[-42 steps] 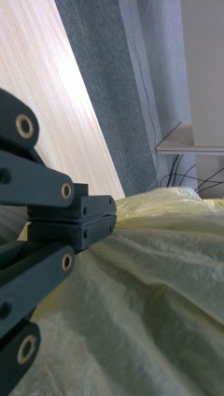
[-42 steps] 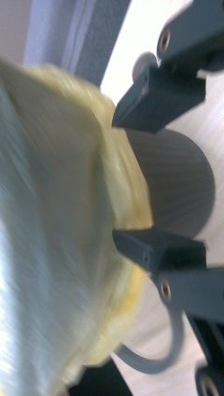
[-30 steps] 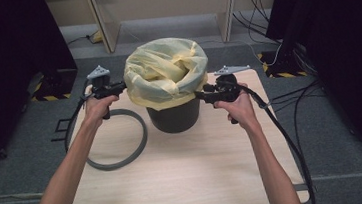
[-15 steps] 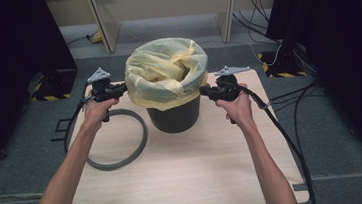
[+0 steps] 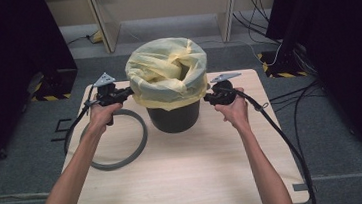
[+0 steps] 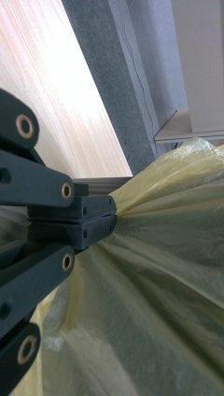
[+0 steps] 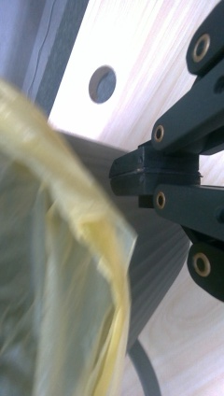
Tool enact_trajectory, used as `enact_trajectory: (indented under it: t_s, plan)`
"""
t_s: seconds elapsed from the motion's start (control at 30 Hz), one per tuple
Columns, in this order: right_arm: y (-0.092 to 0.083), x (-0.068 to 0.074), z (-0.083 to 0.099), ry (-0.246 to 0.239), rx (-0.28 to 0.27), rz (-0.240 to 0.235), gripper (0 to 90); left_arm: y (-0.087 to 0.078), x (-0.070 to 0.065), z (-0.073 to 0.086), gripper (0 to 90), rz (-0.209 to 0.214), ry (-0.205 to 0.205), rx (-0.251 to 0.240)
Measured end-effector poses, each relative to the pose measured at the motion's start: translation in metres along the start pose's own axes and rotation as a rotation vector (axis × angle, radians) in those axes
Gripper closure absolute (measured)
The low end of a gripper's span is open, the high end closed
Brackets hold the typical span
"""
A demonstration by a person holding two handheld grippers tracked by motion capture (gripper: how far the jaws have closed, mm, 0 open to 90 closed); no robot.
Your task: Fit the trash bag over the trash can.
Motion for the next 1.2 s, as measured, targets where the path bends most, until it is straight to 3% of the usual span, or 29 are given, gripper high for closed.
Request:
enact_trajectory:
  t_s: [0.07, 0.13, 0.27, 0.37, 0.47, 0.57, 0.73, 0.77, 0.93, 1.1, 1.2]
  plan:
    - [-0.009, -0.003, -0.001, 0.049, -0.064, -0.023, 89.6, -0.002, 0.001, 0.000, 88.9, 0.005, -0.006, -0.006]
    - [-0.025, -0.006, -0.006, 0.096, -0.138, -0.028, 77.6, -0.005, -0.001, -0.001, 88.8, 0.012, 0.000, -0.011]
    - [-0.050, -0.006, -0.016, 0.106, -0.227, -0.029, 66.0, -0.009, -0.003, -0.003, 88.6, 0.014, 0.007, -0.020]
    - [-0.053, -0.002, -0.021, 0.113, -0.236, -0.022, 58.9, -0.009, -0.005, -0.004, 88.5, 0.015, 0.008, -0.018]
    - [-0.043, 0.003, -0.022, 0.133, -0.217, -0.042, 54.6, -0.008, -0.006, -0.004, 88.4, 0.018, 0.014, -0.018]
    - [-0.029, 0.003, -0.020, 0.142, -0.185, -0.049, 57.5, -0.009, -0.007, -0.004, 88.4, 0.022, 0.014, -0.022]
    - [-0.014, -0.002, -0.014, 0.132, -0.154, -0.084, 87.5, -0.009, -0.009, -0.003, 88.5, 0.028, 0.020, -0.023]
    - [-0.012, -0.002, -0.013, 0.126, -0.148, -0.079, 89.7, -0.009, -0.009, -0.002, 88.8, 0.027, 0.021, -0.022]
    - [0.001, -0.009, -0.005, 0.092, -0.077, -0.032, 90.0, -0.003, -0.006, 0.003, 89.8, -0.002, 0.036, -0.005]
    - [0.016, -0.019, 0.003, 0.117, -0.051, -0.022, 90.0, 0.008, 0.005, 0.016, 90.0, -0.026, -0.016, 0.020]
    - [0.023, -0.022, 0.005, 0.133, -0.045, -0.029, 90.0, 0.012, 0.007, 0.020, 90.0, -0.028, -0.026, 0.024]
Point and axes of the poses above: each handheld gripper's, and its own axes: y roughly forward along the jaws, z roughly out of its underside, x roughly to its left, the point moved 2 cm from there along y, roughly forward along the jaws, and after that the axes turned 6 degrees about -z, right-handed, at the moved point
